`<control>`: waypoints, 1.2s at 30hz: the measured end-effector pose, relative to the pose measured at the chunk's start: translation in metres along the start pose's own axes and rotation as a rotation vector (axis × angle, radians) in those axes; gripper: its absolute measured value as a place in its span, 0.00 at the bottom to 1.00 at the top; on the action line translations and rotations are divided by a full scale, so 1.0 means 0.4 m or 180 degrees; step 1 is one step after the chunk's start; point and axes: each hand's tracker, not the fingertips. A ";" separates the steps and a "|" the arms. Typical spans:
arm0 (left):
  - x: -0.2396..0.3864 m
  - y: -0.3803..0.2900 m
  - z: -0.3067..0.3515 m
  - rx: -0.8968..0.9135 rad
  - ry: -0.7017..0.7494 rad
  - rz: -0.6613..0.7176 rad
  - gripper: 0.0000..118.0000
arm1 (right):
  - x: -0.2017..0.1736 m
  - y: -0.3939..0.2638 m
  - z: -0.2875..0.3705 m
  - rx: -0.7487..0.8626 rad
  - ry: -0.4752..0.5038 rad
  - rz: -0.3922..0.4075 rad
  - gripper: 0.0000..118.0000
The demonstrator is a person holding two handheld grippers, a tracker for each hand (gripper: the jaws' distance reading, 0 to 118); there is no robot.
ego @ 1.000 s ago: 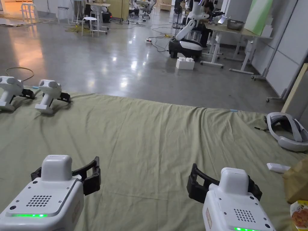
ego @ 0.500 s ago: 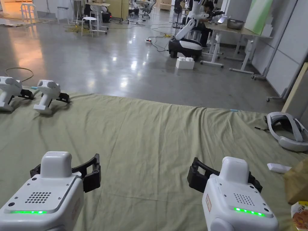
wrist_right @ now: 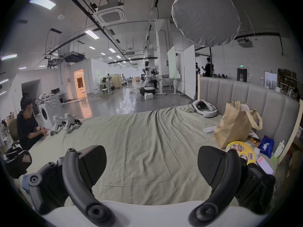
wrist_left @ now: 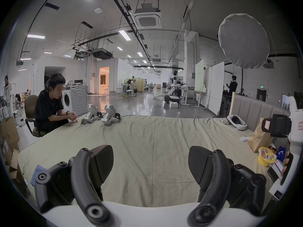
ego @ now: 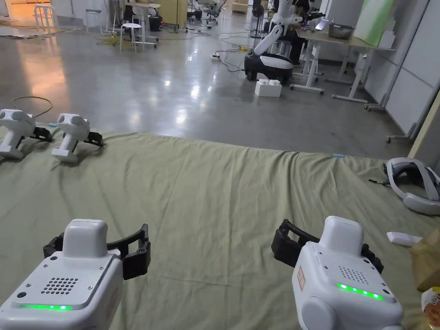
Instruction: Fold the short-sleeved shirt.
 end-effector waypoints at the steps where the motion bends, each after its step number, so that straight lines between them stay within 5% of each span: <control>1: 0.001 0.000 0.000 0.0001 -0.0009 0.0002 0.86 | 0.003 -0.001 -0.001 0.0003 0.0047 -0.0001 0.97; 5: 0.005 -0.001 -0.001 0.0000 -0.0012 -0.0005 0.87 | 0.011 -0.007 -0.007 -0.0093 0.0282 -0.0080 0.97; 23: -0.006 -0.022 -0.006 -0.0097 0.0040 0.0059 0.87 | 0.018 -0.031 -0.027 -0.0278 0.0185 -0.0129 0.97; 32: -0.012 -0.020 -0.015 -0.0033 0.0070 0.0110 0.87 | 0.039 -0.025 -0.040 -0.0340 0.0631 -0.0279 0.97; 36: -0.021 -0.019 -0.016 0.0016 0.0006 0.0191 0.87 | 0.040 -0.037 -0.047 -0.0318 0.0585 -0.0325 0.97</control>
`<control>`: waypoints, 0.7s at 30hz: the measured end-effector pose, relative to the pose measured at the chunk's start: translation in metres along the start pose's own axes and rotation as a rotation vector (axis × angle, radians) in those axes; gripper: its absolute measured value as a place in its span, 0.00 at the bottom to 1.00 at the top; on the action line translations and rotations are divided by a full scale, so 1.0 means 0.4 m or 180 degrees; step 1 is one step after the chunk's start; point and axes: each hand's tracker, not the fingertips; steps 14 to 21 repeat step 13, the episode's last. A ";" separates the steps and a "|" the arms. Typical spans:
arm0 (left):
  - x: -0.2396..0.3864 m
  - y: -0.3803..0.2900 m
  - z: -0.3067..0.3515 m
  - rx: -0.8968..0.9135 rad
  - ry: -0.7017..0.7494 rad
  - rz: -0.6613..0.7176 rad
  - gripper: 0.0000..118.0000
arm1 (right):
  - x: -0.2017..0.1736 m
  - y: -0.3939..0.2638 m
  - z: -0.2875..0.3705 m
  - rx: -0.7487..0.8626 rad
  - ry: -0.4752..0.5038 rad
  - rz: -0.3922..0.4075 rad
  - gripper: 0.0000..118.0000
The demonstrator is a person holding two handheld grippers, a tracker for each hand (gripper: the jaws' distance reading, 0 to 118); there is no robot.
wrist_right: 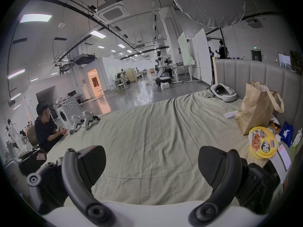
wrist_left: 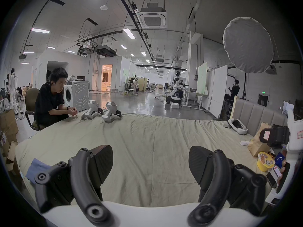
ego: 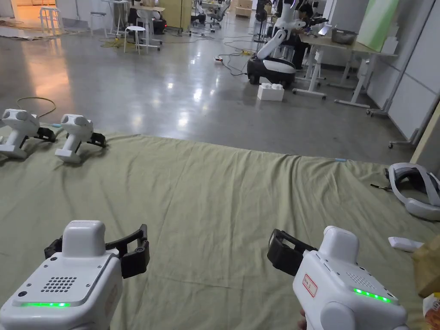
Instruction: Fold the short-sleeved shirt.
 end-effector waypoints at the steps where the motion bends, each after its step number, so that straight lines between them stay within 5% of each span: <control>1: -0.001 0.000 0.000 0.0014 -0.0020 0.0005 0.87 | 0.000 -0.004 -0.002 0.0027 -0.0045 0.0033 0.97; 10: -0.005 -0.009 -0.001 0.0284 0.0081 -0.0014 0.87 | -0.022 -0.051 0.009 0.0577 -0.0286 0.0474 0.98; 21: -0.003 -0.014 0.005 0.0334 0.0048 -0.0038 0.87 | -0.022 -0.050 0.009 0.0548 -0.0275 0.0514 0.98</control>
